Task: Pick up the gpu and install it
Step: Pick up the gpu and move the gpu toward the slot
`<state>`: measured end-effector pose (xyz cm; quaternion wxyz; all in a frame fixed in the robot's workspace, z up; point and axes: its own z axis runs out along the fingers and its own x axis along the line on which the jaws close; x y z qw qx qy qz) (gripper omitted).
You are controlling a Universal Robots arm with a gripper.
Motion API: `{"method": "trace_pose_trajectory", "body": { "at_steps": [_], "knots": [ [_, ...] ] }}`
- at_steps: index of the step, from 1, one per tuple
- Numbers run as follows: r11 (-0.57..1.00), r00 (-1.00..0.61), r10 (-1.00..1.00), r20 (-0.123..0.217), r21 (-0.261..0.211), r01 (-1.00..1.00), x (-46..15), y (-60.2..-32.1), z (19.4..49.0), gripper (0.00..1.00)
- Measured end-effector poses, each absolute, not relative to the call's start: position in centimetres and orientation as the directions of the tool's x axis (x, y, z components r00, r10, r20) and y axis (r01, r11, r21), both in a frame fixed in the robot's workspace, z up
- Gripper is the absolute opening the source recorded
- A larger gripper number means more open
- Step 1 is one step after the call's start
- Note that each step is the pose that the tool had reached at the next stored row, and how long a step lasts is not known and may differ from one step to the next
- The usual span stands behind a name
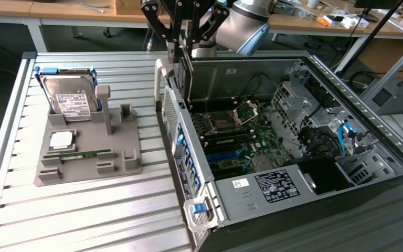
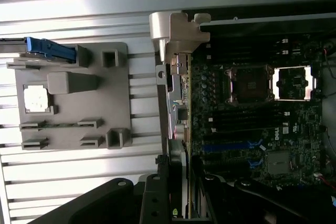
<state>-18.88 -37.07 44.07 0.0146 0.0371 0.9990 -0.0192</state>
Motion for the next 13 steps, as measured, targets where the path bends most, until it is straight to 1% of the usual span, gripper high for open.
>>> {"method": "trace_pose_trajectory", "body": {
  "at_steps": [13],
  "knots": [
    [0.996,-0.997,0.073,-0.031,-0.045,0.075,-18.79,-37.07,44.04,0.27]
  ]
}}
